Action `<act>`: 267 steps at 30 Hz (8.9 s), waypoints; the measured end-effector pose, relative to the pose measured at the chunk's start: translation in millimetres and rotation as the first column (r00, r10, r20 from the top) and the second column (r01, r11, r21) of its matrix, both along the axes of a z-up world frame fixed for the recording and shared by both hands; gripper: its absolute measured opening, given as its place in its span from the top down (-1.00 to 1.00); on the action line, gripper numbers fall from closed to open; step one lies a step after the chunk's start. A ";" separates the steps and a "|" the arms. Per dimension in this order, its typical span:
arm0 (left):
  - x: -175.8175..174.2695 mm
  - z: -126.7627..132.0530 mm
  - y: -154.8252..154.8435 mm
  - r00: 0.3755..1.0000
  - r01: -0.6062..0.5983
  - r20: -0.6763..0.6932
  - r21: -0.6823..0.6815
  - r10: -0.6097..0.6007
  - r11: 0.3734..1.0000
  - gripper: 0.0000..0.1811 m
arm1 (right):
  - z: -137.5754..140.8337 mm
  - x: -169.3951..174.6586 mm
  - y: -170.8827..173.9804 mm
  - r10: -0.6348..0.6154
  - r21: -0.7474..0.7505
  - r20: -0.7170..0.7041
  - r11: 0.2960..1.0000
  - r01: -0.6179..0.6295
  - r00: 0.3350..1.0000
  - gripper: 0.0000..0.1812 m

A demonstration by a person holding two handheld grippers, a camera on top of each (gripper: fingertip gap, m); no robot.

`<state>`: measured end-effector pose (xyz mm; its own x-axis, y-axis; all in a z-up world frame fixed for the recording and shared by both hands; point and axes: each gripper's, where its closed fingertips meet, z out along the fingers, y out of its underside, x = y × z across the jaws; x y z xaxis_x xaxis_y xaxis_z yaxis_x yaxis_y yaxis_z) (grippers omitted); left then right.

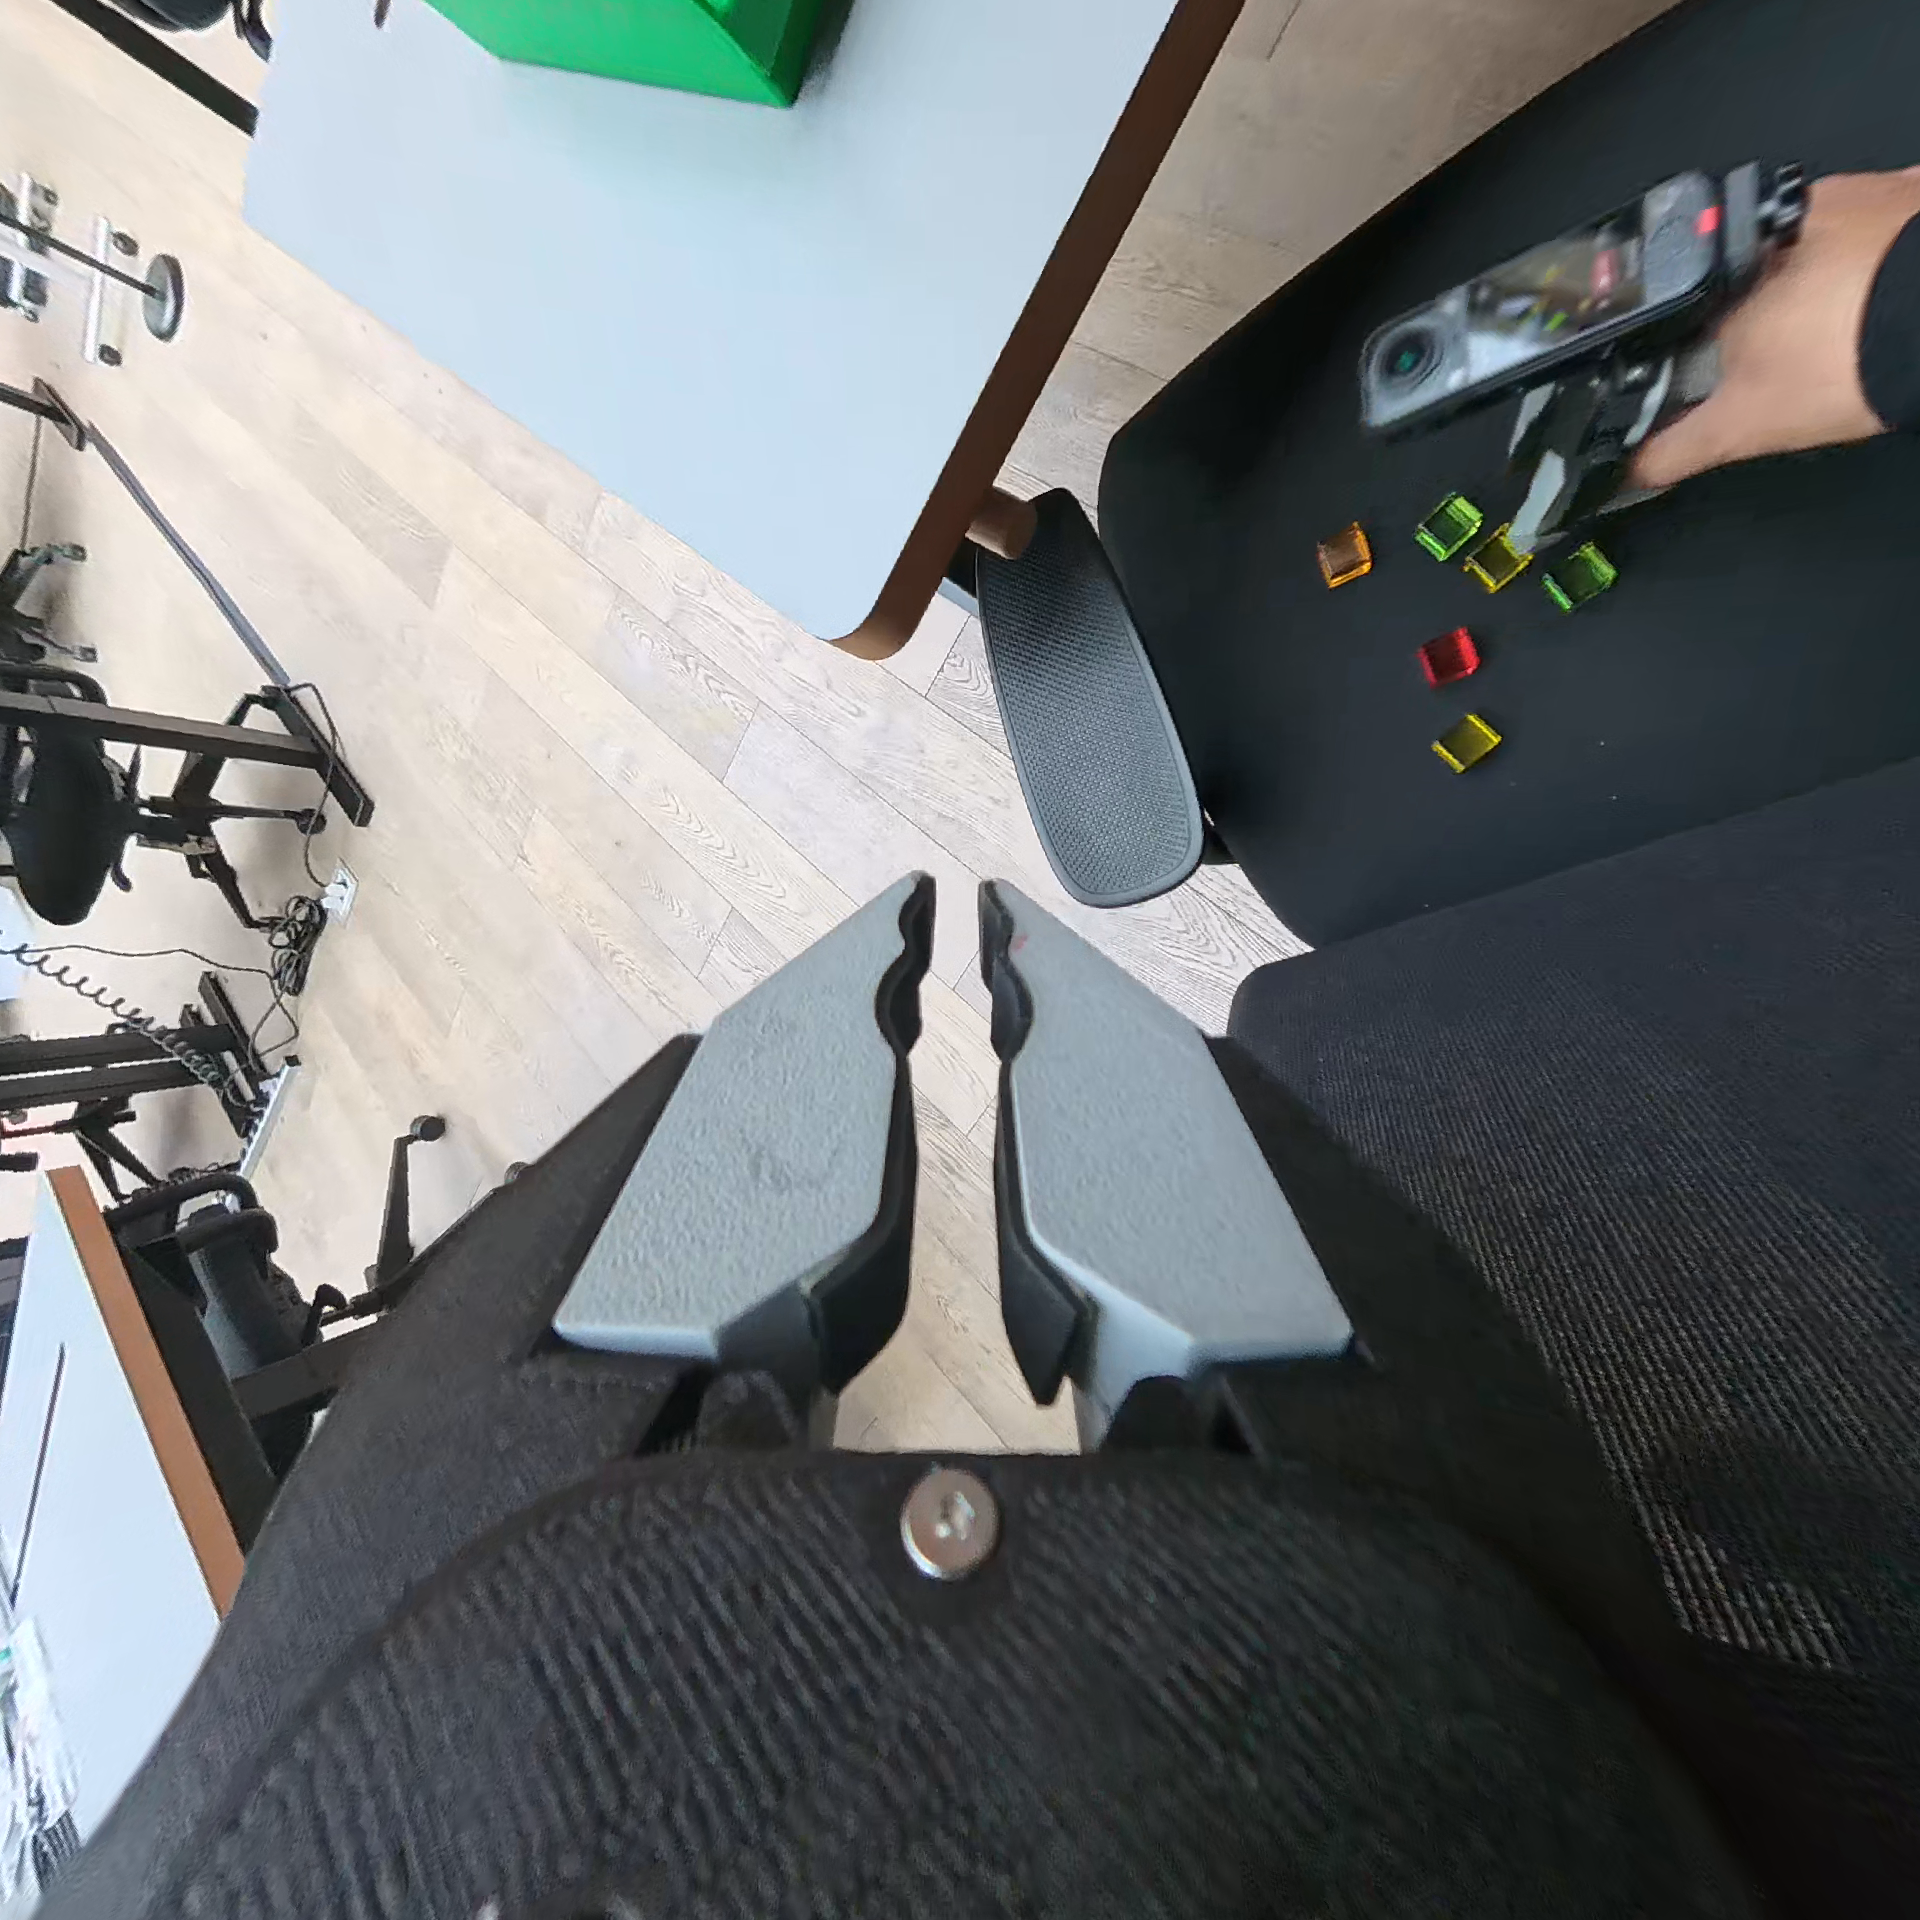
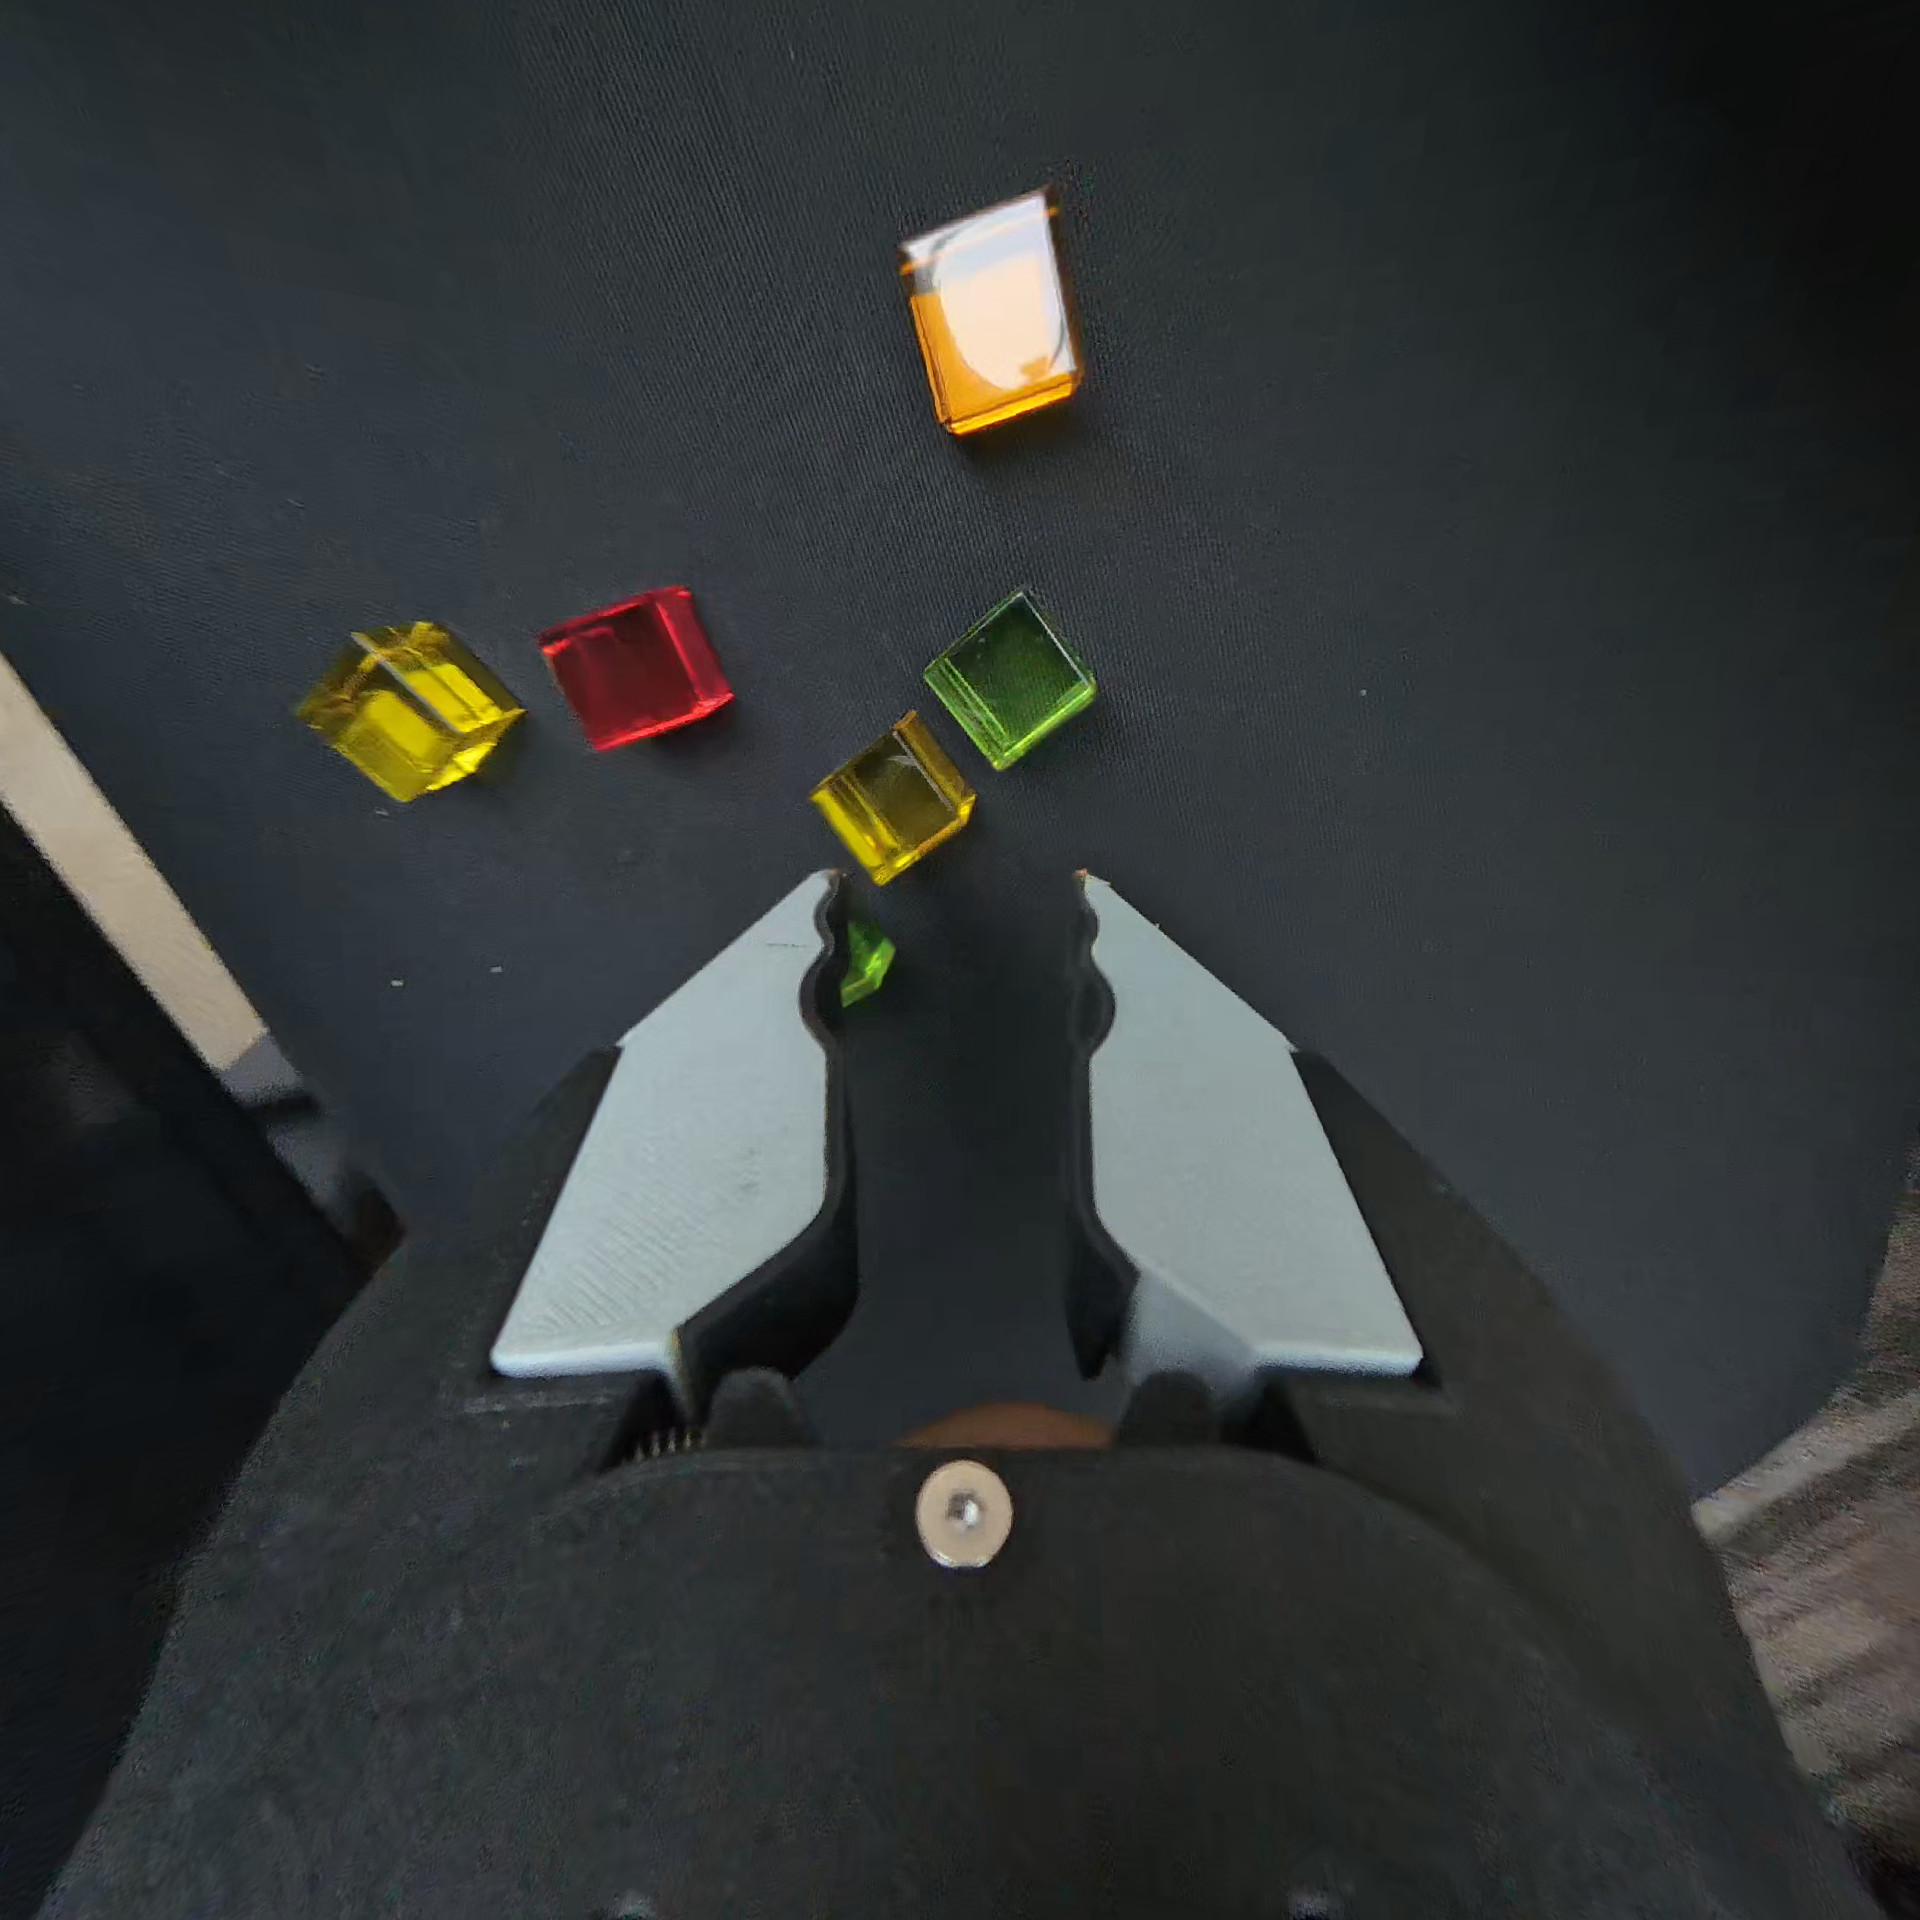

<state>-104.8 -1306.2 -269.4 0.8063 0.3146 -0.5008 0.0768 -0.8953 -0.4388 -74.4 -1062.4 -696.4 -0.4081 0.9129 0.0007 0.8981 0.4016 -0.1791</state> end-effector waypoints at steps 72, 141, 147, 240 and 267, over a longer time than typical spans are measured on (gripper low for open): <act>29.3 -16.2 8.4 0.989 0.128 0.088 -0.071 -0.122 0.989 0.81 | 169.0 121.1 -33.8 -0.091 -0.143 -0.251 0.988 0.056 0.964 0.60; 29.4 -58.3 -43.5 0.976 0.017 0.213 -0.310 0.052 0.950 1.00 | 2.5 -44.2 -13.8 0.044 -0.096 -0.314 0.992 -0.077 0.949 0.73; 29.2 -58.5 -43.8 0.976 0.016 0.211 -0.314 0.054 0.949 1.00 | -24.9 -39.9 -11.5 0.063 -0.080 -0.221 0.993 -0.083 0.973 0.50; 28.3 -56.9 -41.4 0.975 0.013 0.213 -0.307 0.056 0.951 1.00 | -4.3 -26.0 0.2 0.371 0.032 -0.252 0.926 -0.375 0.894 0.52; 28.8 -56.9 -42.0 0.975 0.011 0.216 -0.316 0.061 0.949 1.00 | 42.6 -33.2 -44.3 0.368 -0.032 -0.336 0.916 -0.401 0.867 0.73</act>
<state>-76.0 -1348.3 -326.4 0.9013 0.1922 -0.3882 0.1635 -0.9808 -0.1060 -107.5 -1106.7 -653.9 -0.7197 0.6857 0.1089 0.5644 0.6691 -0.4836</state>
